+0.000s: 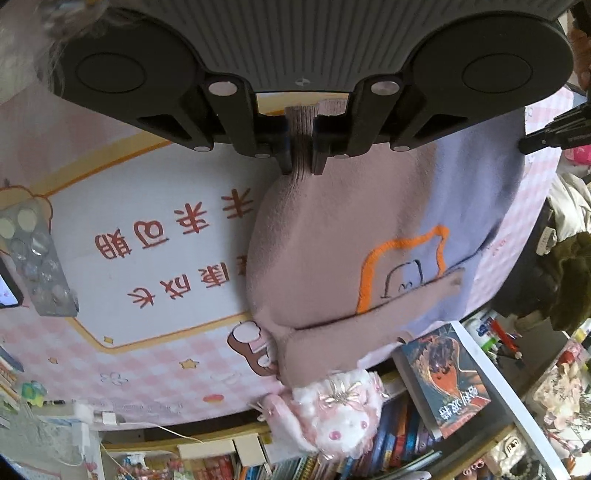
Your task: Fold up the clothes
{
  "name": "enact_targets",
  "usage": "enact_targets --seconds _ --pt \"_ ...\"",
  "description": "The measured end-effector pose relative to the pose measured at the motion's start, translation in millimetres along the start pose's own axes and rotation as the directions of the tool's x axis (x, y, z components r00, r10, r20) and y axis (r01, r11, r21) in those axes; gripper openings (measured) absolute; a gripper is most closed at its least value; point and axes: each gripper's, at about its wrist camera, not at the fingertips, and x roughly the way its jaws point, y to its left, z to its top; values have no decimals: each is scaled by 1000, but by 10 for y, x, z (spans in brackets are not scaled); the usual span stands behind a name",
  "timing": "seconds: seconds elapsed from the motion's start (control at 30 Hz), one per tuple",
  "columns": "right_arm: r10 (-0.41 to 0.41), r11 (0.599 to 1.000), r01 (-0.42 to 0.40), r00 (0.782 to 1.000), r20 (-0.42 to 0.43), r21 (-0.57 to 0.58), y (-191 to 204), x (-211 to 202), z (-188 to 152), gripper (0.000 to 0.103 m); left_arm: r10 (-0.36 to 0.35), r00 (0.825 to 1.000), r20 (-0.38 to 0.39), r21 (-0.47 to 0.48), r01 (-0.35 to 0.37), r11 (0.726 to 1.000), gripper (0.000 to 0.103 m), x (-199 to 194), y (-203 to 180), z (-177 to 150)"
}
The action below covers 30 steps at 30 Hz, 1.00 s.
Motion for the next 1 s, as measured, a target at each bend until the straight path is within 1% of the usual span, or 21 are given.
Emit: enact_targets --seconds 0.03,0.1,0.13,0.17,0.23,0.37,0.5,0.53,0.57,0.6,0.63,0.7,0.73,0.8,0.87,0.9,0.93,0.97,1.0 --pt "-9 1000 9 1000 -8 0 -5 14 -9 11 -2 1000 -2 -8 2 1000 23 -5 23 -8" --pt "-28 1000 28 999 -32 3 -22 60 -23 16 -9 1000 -2 -23 9 1000 33 -24 59 -24" --pt "-35 999 35 998 -43 4 -32 77 -34 17 -13 1000 -3 -29 13 999 37 -33 67 -31" --pt "-34 999 34 998 -52 8 -49 89 -41 20 -16 1000 -5 -33 16 999 38 -38 68 -35" --pt "-30 999 32 997 -69 19 -84 113 -55 27 -17 1000 -10 -36 16 999 46 -41 70 -43" --pt "-24 999 25 997 -70 21 -88 115 -57 28 -13 1000 -20 -50 13 999 47 -20 77 -50" --pt "-29 1000 29 997 -71 10 -62 120 -57 28 8 1000 -23 -72 -9 997 41 17 98 -48" --pt "-29 999 30 997 -71 10 -62 121 -57 21 10 1000 -22 -74 -11 997 23 22 102 -46" --pt "-30 999 31 997 -72 10 -62 122 -56 13 10 1000 -23 -70 -11 997 17 26 98 -41" --pt "-26 1000 27 997 -68 13 -67 115 -54 12 10 1000 -21 -65 -12 998 9 26 91 -37" --pt "-14 1000 15 998 -54 17 -64 91 -49 10 10 1000 2 -47 -10 999 5 -7 57 -30" --pt "13 1000 -13 1000 -23 22 -54 41 -39 10 2 999 39 17 -3 1000 5 -67 -50 -15" --pt "27 999 -27 1000 -8 25 -50 15 -33 10 -3 999 45 43 1 999 6 -70 -97 -8" --pt "44 999 -44 999 -1 19 -25 11 -9 10 -7 1000 28 62 5 998 7 -26 -134 7" --pt "45 999 -44 999 -9 13 -6 33 -3 10 1 1000 4 60 -1 998 13 28 -126 8" --pt "43 999 -43 999 -14 14 -3 45 -2 10 10 1000 -6 55 -9 998 21 47 -115 7" --pt "41 999 -41 999 -19 16 -2 57 0 13 21 1000 -17 47 -21 999 33 65 -103 5" --pt "34 999 -34 999 -24 20 -6 69 2 17 34 999 -19 41 -33 999 38 70 -89 2" --pt "25 999 -25 999 -29 23 -14 79 -1 18 46 999 -22 37 -46 998 47 75 -75 -2"
